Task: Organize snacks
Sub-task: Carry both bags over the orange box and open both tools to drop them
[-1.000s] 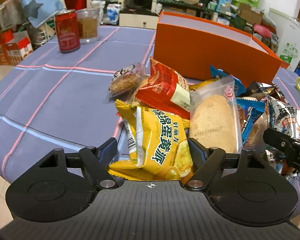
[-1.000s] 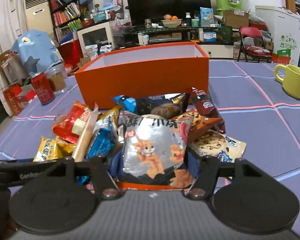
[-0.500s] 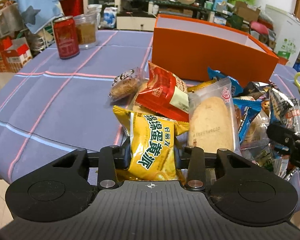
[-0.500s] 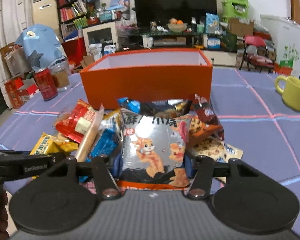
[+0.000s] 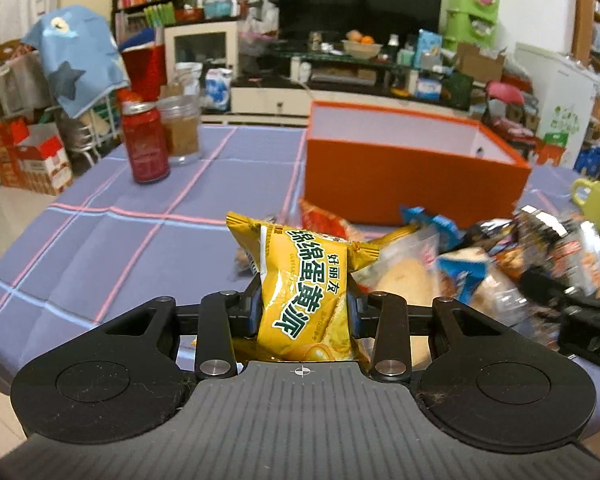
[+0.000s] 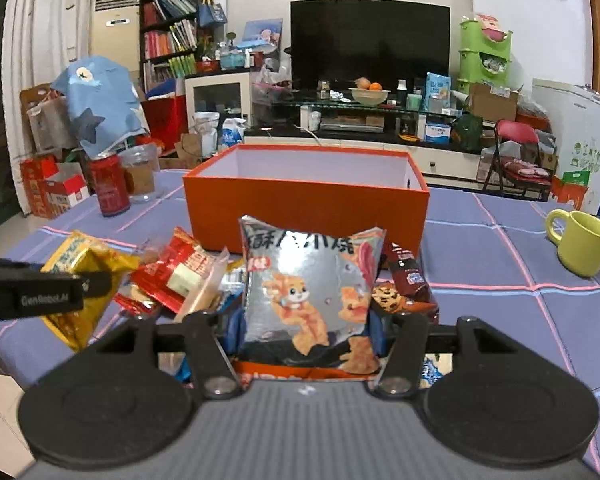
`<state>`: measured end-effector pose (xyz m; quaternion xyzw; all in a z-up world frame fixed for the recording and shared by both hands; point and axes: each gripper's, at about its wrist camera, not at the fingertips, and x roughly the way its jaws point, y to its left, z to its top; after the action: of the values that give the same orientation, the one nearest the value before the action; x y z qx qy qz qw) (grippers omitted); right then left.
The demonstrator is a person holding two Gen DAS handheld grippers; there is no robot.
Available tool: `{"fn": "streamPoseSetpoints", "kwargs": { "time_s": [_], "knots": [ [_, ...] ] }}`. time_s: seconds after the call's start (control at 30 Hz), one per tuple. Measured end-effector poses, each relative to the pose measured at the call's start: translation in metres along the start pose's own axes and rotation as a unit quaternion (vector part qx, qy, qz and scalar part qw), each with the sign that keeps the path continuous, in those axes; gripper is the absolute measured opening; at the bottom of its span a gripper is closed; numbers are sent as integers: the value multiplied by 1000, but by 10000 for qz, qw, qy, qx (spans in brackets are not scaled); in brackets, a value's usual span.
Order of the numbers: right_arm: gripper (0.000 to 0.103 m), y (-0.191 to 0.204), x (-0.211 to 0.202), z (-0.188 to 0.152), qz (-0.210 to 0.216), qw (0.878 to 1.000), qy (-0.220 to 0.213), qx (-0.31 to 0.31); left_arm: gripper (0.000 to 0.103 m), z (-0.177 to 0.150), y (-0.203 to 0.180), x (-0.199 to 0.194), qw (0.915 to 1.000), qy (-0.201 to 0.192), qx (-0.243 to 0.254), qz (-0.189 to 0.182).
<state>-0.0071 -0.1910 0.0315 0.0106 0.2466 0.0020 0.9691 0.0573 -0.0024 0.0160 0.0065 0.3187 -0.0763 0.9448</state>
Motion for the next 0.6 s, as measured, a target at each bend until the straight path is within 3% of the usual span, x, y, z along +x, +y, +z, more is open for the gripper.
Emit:
{"fn": "streamPoseSetpoints", "kwargs": {
  "time_s": [0.1,0.2,0.3,0.37,0.5,0.6],
  "knots": [
    [57,-5,-2,12,129,9999,-12,63,10,25,-7,-8,9994,-205,21,-276],
    [57,-16,-1,45,131,9995,-278,41,10,60,-18,-3,9981,-456,51,-411],
    [57,-33,21,89,70,9979,-614,200,10,104,-28,22,9958,-605,-40,-688],
    [57,-47,47,116,89,9966,-654,486,10,134,-36,51,9951,-739,69,-658],
    [57,-61,114,153,9,9965,-531,638,10,172,-42,130,9975,-405,-132,-570],
    [57,-66,161,162,77,9970,-181,745,10,179,-44,181,9987,2,-197,-479]
  ]
}}
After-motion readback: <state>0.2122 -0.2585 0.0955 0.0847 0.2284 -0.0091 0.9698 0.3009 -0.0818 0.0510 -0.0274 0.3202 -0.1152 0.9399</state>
